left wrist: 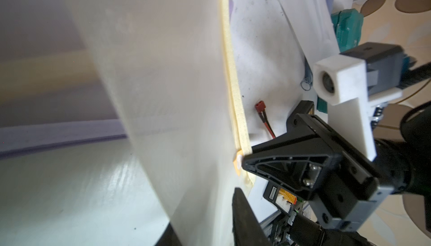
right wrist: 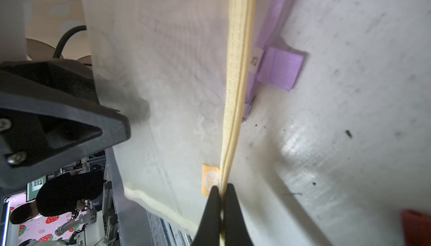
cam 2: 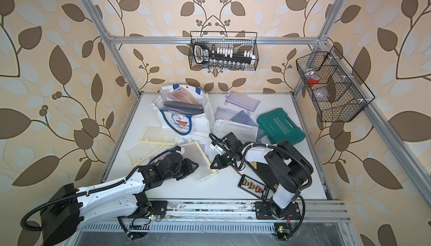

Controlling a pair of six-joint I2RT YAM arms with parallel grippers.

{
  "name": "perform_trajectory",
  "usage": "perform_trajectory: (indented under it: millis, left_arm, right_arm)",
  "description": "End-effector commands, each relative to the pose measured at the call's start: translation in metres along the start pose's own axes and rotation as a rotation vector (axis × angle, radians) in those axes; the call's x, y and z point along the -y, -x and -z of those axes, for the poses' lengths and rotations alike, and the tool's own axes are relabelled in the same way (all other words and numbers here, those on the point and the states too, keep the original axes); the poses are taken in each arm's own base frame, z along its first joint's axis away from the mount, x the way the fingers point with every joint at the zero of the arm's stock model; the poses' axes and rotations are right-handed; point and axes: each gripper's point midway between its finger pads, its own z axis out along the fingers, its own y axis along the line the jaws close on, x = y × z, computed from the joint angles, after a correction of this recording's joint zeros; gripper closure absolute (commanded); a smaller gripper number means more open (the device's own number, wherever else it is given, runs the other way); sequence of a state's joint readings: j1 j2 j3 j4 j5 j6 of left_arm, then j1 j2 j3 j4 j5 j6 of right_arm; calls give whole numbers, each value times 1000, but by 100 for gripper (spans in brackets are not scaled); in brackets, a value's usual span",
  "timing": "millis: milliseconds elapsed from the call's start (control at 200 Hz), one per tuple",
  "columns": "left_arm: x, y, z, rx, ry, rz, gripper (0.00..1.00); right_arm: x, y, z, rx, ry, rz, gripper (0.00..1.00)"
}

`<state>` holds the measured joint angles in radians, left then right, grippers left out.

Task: Put the pencil pouch into the canvas bag
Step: Pick up the pencil pouch, then place the pencil pouch in the canvas bag.

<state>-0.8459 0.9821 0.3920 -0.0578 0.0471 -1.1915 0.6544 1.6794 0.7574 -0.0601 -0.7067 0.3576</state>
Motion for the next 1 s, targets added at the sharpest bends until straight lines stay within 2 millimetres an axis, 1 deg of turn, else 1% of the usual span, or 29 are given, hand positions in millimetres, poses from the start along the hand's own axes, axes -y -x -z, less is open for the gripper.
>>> perform_trajectory:
  millis: [0, 50, 120, 210, 250, 280, 320, 385, 410, 440, 490, 555, 575, 600, 645, 675, 725, 745, 760, 815, 925, 995]
  left_arm:
    - [19, 4, 9, 15, -29, -47, 73]
    - [20, 4, 9, 15, -36, -46, 75]
    - [23, 5, 9, 18, -41, -46, 80]
    - [22, 6, 12, 19, -17, -38, 92]
    - [24, 7, 16, 19, -7, -43, 97]
    - [25, 9, 20, 23, 0, -43, 100]
    - [26, 10, 27, 27, 16, -43, 100]
    - [33, 15, 47, 51, 33, -46, 100]
    - [39, 19, 57, 70, 30, -45, 100]
    - [38, 22, 69, 85, 56, -42, 100]
    - [48, 31, 93, 127, 64, -44, 100]
    - [62, 44, 123, 185, 65, -51, 100]
    - [71, 50, 134, 208, 54, -54, 100]
    - [74, 55, 143, 229, 64, -58, 100]
    - [90, 66, 162, 273, 58, -67, 100]
    - [98, 72, 170, 295, 65, -74, 100]
    - [118, 82, 185, 332, 53, -82, 100]
    - [124, 85, 187, 339, 56, -89, 100]
    - [133, 89, 193, 350, 42, -91, 100]
    - [154, 99, 200, 381, 34, -103, 100]
    - [203, 124, 216, 471, 0, -150, 100]
    - [224, 144, 226, 561, 15, -153, 100]
  right_arm:
    - [-7, -6, 5, 4, 3, 57, 100]
    - [-11, -3, 8, 19, 7, 74, 100]
    - [-17, -1, 13, 32, 17, 95, 100]
    - [-25, 4, 20, 57, 18, 116, 100]
    - [-30, 9, 27, 82, 14, 129, 100]
    - [-35, 12, 32, 102, 11, 139, 92]
    - [-41, 16, 41, 131, 5, 152, 77]
    - [-49, 22, 56, 176, -18, 171, 57]
    - [-52, 23, 62, 187, -27, 177, 50]
    - [-55, 24, 69, 201, -40, 183, 40]
    - [-60, 28, 81, 227, -62, 192, 24]
    - [-65, 34, 98, 263, -91, 196, 8]
    - [-66, 36, 103, 276, -104, 194, 4]
    - [-68, 41, 112, 303, -122, 191, 1]
    - [-73, 48, 126, 343, -137, 193, 1]
    - [-76, 52, 134, 364, -144, 193, 1]
    - [-84, 60, 150, 404, -149, 198, 1]
    - [-86, 64, 156, 419, -155, 200, 1]
    - [-88, 65, 160, 424, -158, 200, 1]
    - [-93, 72, 171, 443, -174, 203, 1]
    - [-101, 81, 188, 459, -197, 205, 1]
    - [-102, 85, 195, 467, -211, 196, 1]
